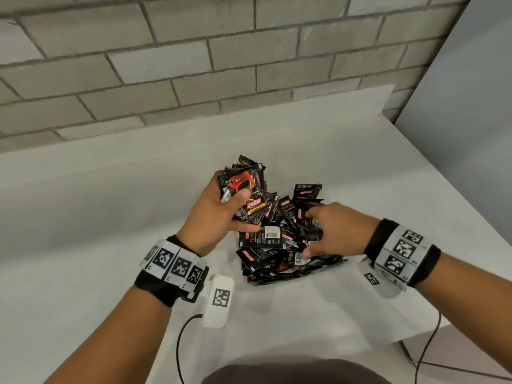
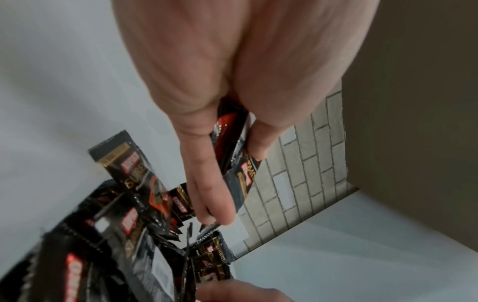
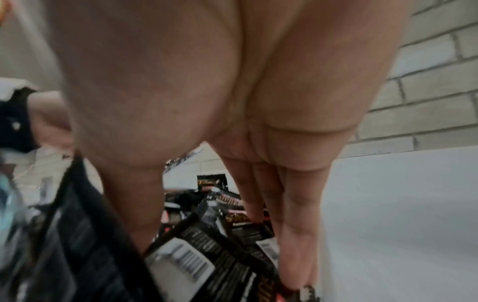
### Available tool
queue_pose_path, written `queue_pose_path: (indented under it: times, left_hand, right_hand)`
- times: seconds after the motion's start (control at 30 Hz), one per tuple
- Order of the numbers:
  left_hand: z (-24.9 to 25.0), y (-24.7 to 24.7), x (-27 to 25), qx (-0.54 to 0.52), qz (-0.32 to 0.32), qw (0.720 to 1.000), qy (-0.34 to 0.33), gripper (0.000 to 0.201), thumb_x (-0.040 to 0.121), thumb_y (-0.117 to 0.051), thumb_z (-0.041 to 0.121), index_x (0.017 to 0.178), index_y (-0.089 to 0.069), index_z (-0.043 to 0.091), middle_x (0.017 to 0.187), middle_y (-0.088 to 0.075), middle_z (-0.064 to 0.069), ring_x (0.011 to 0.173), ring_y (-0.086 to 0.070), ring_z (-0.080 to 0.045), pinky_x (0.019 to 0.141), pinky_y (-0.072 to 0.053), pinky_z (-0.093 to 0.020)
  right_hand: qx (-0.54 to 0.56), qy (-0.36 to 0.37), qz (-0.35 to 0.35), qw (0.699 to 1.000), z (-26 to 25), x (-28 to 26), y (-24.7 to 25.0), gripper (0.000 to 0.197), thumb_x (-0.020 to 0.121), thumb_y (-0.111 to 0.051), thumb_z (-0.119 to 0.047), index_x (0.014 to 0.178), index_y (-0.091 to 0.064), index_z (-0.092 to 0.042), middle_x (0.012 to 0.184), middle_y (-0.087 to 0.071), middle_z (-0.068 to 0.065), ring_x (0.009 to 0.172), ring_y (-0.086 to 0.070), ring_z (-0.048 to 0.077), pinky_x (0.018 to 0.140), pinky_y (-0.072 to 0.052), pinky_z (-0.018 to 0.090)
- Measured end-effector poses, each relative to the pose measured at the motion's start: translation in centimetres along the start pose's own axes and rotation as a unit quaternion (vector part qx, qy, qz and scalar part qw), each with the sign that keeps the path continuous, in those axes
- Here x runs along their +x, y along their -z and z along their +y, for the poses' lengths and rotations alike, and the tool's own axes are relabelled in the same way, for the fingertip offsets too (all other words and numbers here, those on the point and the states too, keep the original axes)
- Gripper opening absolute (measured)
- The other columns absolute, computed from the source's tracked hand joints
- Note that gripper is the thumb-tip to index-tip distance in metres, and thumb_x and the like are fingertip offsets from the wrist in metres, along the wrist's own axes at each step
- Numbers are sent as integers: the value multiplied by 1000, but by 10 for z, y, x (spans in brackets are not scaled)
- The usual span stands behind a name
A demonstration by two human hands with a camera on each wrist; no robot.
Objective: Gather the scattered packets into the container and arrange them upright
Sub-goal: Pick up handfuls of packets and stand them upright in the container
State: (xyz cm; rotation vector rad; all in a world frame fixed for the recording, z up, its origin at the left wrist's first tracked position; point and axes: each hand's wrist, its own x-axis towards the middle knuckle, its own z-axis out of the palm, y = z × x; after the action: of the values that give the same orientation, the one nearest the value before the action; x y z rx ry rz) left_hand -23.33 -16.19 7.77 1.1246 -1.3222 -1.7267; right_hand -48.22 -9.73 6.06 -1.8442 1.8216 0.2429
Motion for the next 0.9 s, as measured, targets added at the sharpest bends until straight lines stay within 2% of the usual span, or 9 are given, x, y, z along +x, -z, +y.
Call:
queue_pose_path:
  times: [0.1,0.2,0.27,0.33,0.5,0.6,0.7,0.77,0.9]
  left_hand:
    - [-3,1,-1,32,1,999,-4,39,100,-63,19,136,-50,17,137,-60,-4,117,-68,-30,69,-64,-50]
    - [-5,1,-2,64,-12,998,-4,36,101,-63,19,135,-50,19,135,-60,-3,113,-70,-25,70,-64,-51]
    - [-5,2,-3,79,-22,997,-4,38,101,-62,19,136,-48,19,134,-60,-1,110,-72,-20,71,-64,-51]
    - [-6,4,-3,92,-30,995,-7,39,101,-63,22,137,-48,20,134,-60,1,110,-72,-20,72,-64,-52]
    - [-6,8,-2,99,-28,995,-10,39,100,-64,23,136,-49,20,133,-61,2,111,-72,-21,73,-64,-53]
    - [-5,8,-2,93,-26,995,-10,38,101,-63,21,136,-49,20,134,-60,-1,111,-72,-23,72,-64,-52]
    - [-6,8,-1,88,-21,996,-8,37,101,-63,20,135,-49,20,133,-61,-3,109,-72,-25,72,-64,-51]
    - [-7,9,-1,88,-15,996,-6,37,101,-62,20,135,-49,20,134,-60,-4,112,-71,-27,72,-64,-52]
    - [-8,6,-1,82,-5,997,-5,35,101,-62,19,134,-49,20,135,-58,-4,117,-67,-29,70,-64,-53]
  right_hand:
    - [-28,16,5,999,0,9,-12,105,65,-78,-64,147,-34,-14,128,-60,8,111,-59,25,92,-54,41]
    - [-39,23,6,999,-4,11,-4,90,73,-74,-39,149,-30,-17,127,-55,10,111,-57,27,91,-53,41]
    - [-40,25,17,999,-6,12,1,77,78,-68,-21,148,-35,-19,123,-57,8,108,-57,26,89,-53,39]
    - [-48,26,40,998,-4,14,3,65,82,-62,-13,143,-43,-21,119,-61,8,104,-58,26,87,-53,39]
    - [-20,37,88,995,0,16,2,43,93,-61,-24,136,-55,-25,114,-66,3,105,-60,23,86,-51,36]
    - [6,45,97,994,3,15,6,42,92,-68,-31,133,-60,-25,116,-67,1,103,-61,22,86,-51,35]
    - [40,44,108,992,12,10,14,37,90,-72,-29,126,-66,-24,113,-70,1,96,-63,20,85,-52,35]
    - [44,37,120,991,17,5,20,33,92,-71,-28,124,-66,-22,105,-70,0,87,-62,18,78,-50,31]
    - [84,30,155,984,17,-17,44,27,91,-71,-30,116,-67,-20,77,-60,-11,67,-55,10,59,-39,23]
